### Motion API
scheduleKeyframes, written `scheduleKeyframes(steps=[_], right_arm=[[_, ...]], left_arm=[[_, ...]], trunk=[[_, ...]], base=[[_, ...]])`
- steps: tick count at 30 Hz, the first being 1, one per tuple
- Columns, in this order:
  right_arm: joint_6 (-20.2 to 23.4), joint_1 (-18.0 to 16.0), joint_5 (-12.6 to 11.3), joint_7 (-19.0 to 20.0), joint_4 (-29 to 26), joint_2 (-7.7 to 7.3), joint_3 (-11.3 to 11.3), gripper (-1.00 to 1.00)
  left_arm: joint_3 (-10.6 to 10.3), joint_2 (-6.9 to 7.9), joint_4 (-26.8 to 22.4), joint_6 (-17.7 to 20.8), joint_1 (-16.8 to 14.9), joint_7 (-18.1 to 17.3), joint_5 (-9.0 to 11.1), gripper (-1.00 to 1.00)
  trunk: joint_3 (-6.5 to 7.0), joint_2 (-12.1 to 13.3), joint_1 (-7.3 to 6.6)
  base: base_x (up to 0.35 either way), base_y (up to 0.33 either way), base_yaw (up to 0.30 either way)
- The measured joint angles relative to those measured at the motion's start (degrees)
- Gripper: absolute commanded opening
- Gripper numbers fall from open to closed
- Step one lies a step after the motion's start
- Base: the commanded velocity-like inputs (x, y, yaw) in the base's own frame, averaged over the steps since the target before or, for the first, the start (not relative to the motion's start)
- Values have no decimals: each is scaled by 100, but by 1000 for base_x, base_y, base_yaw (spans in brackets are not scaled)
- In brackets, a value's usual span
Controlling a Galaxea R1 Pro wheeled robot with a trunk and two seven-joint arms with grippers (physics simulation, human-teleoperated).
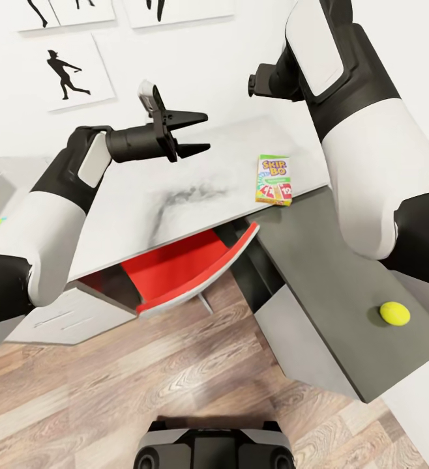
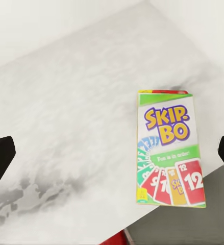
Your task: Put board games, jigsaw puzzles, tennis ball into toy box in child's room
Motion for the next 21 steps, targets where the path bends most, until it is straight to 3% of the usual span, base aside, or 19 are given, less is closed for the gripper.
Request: scheduleKeyframes(steps=[6,21], right_arm=[[-4,3,-1,0,-1,0,2,100],[-11,12,4,4,7,0,-2,100]], left_arm=[[4,-15,-1,0,41,0,0,100],[7,-17,-1,0,98,0,0,100]], trunk=[[56,-1,-1],[196,-1,-3]], base=[[-150,0,0],[-14,0,0]])
